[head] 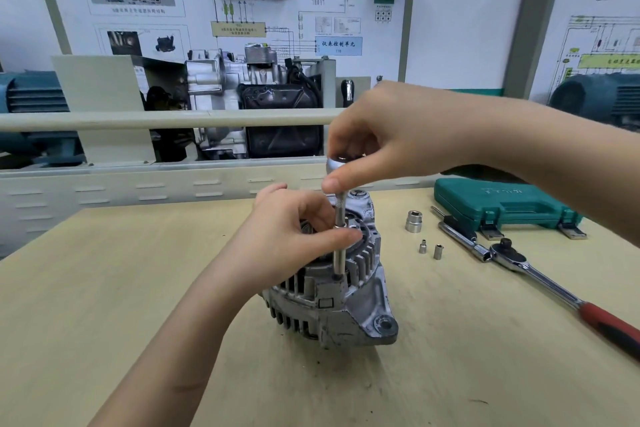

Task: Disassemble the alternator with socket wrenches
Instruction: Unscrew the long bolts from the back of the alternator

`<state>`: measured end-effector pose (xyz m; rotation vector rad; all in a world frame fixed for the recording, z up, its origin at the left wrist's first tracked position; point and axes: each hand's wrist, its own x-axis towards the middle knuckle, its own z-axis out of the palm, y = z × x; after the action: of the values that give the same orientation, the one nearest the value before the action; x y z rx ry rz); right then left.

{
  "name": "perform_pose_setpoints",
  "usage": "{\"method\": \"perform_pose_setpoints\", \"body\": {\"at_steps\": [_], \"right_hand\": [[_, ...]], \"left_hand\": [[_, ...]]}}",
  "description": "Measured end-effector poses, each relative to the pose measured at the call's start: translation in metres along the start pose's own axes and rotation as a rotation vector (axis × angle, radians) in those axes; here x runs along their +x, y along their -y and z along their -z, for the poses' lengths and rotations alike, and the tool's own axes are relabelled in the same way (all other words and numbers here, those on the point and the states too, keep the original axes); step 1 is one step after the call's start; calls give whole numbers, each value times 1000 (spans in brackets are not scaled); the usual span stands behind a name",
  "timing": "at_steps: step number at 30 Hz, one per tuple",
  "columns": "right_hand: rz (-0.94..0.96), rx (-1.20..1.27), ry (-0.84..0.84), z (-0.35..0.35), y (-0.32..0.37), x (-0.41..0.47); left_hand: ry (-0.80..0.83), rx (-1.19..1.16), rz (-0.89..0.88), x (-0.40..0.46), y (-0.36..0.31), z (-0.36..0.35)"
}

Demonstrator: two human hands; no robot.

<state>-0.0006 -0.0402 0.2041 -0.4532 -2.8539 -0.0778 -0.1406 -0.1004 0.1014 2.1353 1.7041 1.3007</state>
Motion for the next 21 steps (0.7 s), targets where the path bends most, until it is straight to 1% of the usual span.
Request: {"method": "perform_pose_setpoints", "body": {"at_steps": [6,11,15,18,21], "right_hand": [[29,81,50,3,-3,-2],[39,131,54,2,-4,-3],[39,5,-7,-1,0,-1],[33,-79,-30,-4,3,0],[23,-106,26,-2,4,-2]], "left_hand": [[151,-152,-19,-1,-2,10],[67,-131,5,-1,-2,7],[-9,-49,-4,-1,0,2],[-12,-23,3,-1,0,2],[-8,-37,-10,-1,0,2]]}}
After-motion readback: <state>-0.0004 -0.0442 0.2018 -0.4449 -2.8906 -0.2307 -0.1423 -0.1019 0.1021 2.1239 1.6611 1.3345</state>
